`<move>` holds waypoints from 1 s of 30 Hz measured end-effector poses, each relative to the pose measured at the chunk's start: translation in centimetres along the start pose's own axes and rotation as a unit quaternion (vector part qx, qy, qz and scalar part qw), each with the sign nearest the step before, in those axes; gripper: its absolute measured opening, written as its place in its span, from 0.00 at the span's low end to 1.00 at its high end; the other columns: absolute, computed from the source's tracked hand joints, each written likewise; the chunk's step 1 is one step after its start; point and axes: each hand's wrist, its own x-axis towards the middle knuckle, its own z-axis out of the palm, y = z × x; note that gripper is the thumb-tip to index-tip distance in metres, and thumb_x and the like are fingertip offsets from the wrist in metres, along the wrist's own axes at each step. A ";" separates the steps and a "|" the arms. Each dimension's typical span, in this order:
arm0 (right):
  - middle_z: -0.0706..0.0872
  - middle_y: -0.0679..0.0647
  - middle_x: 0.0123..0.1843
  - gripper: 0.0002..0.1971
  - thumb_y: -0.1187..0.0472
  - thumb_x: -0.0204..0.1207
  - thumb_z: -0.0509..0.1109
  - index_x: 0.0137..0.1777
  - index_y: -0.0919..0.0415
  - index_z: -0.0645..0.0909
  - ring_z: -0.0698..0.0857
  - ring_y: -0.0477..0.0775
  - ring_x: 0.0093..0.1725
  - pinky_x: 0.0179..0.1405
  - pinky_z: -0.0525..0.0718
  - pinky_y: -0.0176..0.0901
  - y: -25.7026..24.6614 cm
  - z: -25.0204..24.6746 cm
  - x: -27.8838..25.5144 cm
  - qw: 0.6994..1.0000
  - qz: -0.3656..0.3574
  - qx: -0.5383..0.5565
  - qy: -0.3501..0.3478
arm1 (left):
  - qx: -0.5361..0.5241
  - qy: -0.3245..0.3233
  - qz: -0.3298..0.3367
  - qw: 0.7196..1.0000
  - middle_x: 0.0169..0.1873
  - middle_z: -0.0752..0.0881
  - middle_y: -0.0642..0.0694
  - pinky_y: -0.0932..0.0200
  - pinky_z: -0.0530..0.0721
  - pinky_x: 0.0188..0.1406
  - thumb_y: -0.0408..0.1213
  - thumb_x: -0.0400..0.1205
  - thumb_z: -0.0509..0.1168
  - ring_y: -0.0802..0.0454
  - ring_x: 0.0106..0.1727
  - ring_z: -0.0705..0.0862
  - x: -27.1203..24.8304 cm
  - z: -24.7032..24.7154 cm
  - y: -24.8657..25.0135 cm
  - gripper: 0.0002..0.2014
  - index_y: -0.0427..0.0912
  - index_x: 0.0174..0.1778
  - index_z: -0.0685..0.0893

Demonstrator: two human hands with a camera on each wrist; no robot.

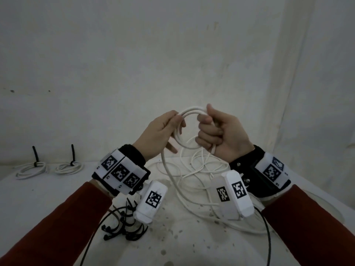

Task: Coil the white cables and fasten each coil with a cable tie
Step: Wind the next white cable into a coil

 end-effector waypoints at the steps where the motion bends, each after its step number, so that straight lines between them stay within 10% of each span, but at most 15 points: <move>1: 0.53 0.45 0.17 0.23 0.49 0.83 0.50 0.29 0.57 0.72 0.50 0.47 0.16 0.22 0.56 0.39 -0.5 -0.2 -0.1 1.000 -0.013 0.017 0.001 | 0.002 0.001 0.001 1.000 0.31 0.76 0.45 0.62 0.76 0.17 0.42 0.88 0.52 0.52 0.25 0.77 -0.1 0.0 -0.4 0.14 0.40 0.41 0.76; 6: 0.53 0.45 0.18 0.20 0.53 0.82 0.52 0.29 0.56 0.73 0.51 0.48 0.17 0.21 0.59 0.37 -2.2 -1.1 -0.6 0.998 -0.050 0.037 -0.016 | -0.073 0.015 -0.010 0.997 0.21 0.68 0.53 0.67 0.64 0.21 0.41 0.88 0.51 0.55 0.22 0.64 0.1 -0.1 -1.5 0.17 0.42 0.35 0.75; 16: 0.64 0.48 0.18 0.21 0.57 0.85 0.49 0.34 0.61 0.77 0.60 0.47 0.17 0.24 0.66 0.38 -5.5 -0.3 0.0 0.950 -0.271 0.156 -0.002 | -0.173 -0.030 -0.094 0.980 0.28 0.76 0.49 0.51 0.82 0.50 0.41 0.89 0.49 0.51 0.36 0.83 0.2 3.3 -4.0 0.16 0.42 0.39 0.74; 24: 0.78 0.47 0.30 0.11 0.65 0.88 0.49 0.54 0.66 0.73 0.74 0.44 0.27 0.35 0.74 0.35 -5.1 -1.4 2.8 0.919 -0.359 -0.089 0.134 | 0.122 0.004 0.045 0.992 0.28 0.73 0.50 0.58 0.79 0.31 0.36 0.88 0.52 0.54 0.28 0.73 -0.6 4.2 -3.6 0.11 0.43 0.47 0.79; 27: 0.79 0.50 0.34 0.07 0.69 0.86 0.53 0.52 0.63 0.73 0.75 0.43 0.29 0.34 0.75 0.34 -3.7 -2.3 3.1 0.844 -0.341 -0.367 0.191 | 0.193 0.006 0.094 0.977 0.27 0.75 0.53 0.70 0.72 0.29 0.36 0.88 0.53 0.60 0.26 0.74 -0.7 4.0 -2.1 0.11 0.42 0.50 0.82; 30: 0.83 0.45 0.36 0.05 0.69 0.84 0.57 0.52 0.60 0.72 0.79 0.44 0.31 0.37 0.79 0.40 -3.3 -3.7 2.7 0.699 -0.263 -0.638 0.187 | 0.211 0.025 0.124 0.969 0.26 0.77 0.57 0.75 0.72 0.32 0.34 0.86 0.57 0.65 0.30 0.77 -0.9 3.4 -0.9 0.10 0.36 0.51 0.84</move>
